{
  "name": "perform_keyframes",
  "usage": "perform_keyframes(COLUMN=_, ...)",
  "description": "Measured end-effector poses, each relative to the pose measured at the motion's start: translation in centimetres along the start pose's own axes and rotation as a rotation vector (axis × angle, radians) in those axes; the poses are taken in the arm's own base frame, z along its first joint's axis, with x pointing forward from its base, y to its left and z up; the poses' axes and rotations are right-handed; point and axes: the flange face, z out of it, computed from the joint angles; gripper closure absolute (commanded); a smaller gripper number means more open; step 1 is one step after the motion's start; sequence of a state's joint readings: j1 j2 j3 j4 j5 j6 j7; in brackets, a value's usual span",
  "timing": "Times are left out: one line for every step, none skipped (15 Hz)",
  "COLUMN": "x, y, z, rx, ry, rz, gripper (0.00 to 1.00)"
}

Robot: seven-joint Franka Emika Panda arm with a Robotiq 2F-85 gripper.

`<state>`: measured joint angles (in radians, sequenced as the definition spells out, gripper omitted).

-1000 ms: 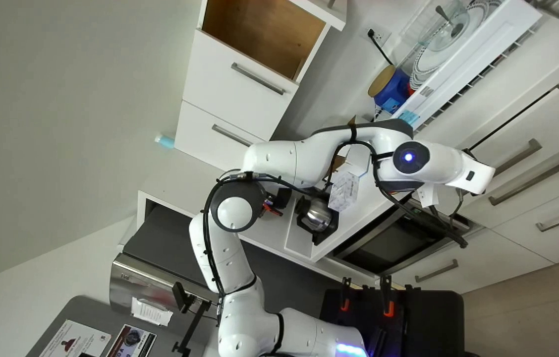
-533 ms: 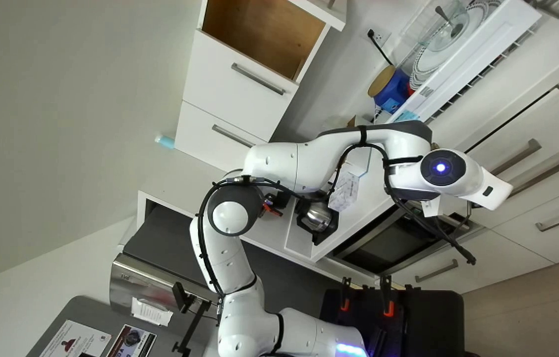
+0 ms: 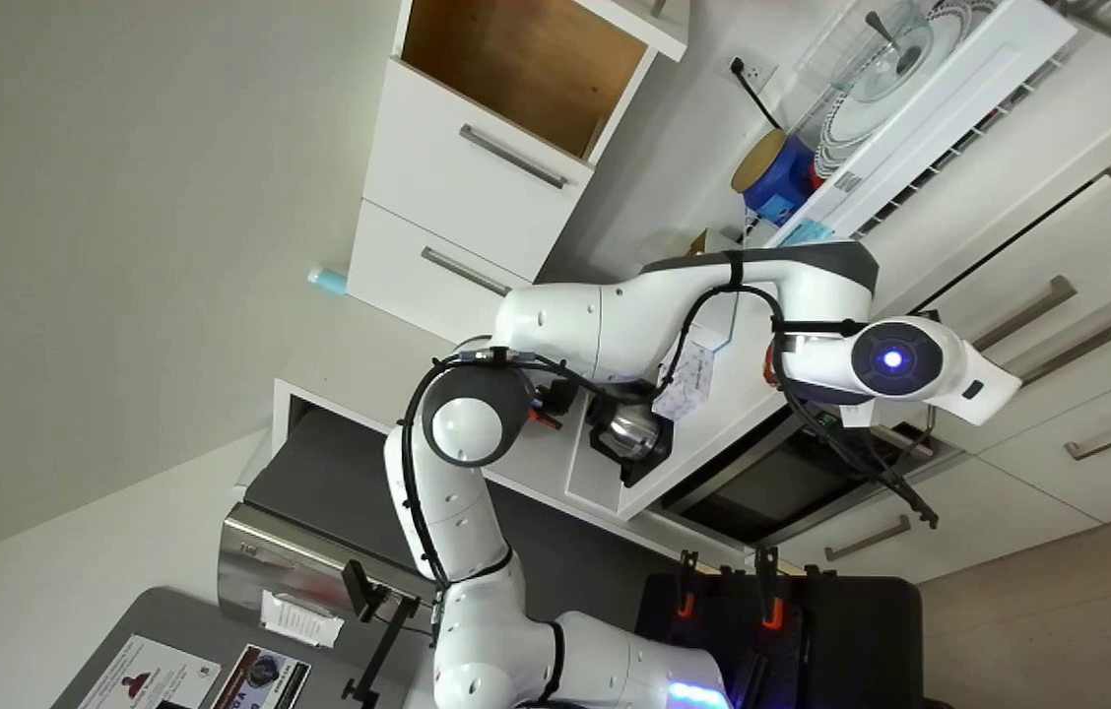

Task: Remove the blue object from the bottom shelf, put it in the drawer and then close the drawer

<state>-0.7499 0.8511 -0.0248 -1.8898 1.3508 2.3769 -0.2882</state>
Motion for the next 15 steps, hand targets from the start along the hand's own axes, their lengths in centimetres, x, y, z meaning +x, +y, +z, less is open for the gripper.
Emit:
perform_keyframes(x=0.1, y=0.1, z=0.3, rx=0.038, ry=-0.012, rz=0.013, gripper=1.00)
perform_keyframes(x=0.2, y=0.2, z=0.5, rx=0.076, ry=-0.026, rz=0.024, gripper=1.00)
perform_keyframes(x=0.3, y=0.3, z=0.7, rx=0.115, ry=-0.040, rz=0.036, gripper=1.00)
perform_keyframes(x=0.5, y=0.3, z=1.0, rx=0.154, ry=-0.053, rz=0.047, gripper=1.00)
perform_keyframes(x=0.7, y=0.3, z=1.3, rx=0.193, ry=-0.065, rz=0.058, gripper=1.00)
perform_keyframes(x=0.8, y=0.3, z=1.6, rx=0.228, ry=-0.078, rz=0.069, gripper=1.00)
perform_keyframes(x=1.0, y=0.2, z=2.0, rx=0.261, ry=-0.088, rz=0.077, gripper=1.00)
perform_keyframes(x=1.0, y=0.1, z=2.5, rx=0.291, ry=-0.097, rz=0.082, gripper=1.00)
perform_keyframes(x=1.1, y=0.0, z=3.0, rx=0.313, ry=-0.104, rz=0.086, gripper=1.00)
perform_keyframes(x=1.1, y=0.0, z=3.5, rx=0.331, ry=-0.110, rz=0.089, gripper=1.00)
perform_keyframes(x=1.1, y=-0.2, z=3.9, rx=0.346, ry=-0.116, rz=0.090, gripper=1.00)
perform_keyframes(x=1.0, y=-0.4, z=4.4, rx=0.359, ry=-0.122, rz=0.092, gripper=1.00)
perform_keyframes(x=0.9, y=-0.7, z=5.0, rx=0.370, ry=-0.125, rz=0.093, gripper=1.00)
perform_keyframes(x=0.8, y=-1.1, z=5.5, rx=0.378, ry=-0.126, rz=0.090, gripper=1.00)
perform_keyframes(x=0.7, y=-1.5, z=5.9, rx=0.383, ry=-0.126, rz=0.086, gripper=1.00)
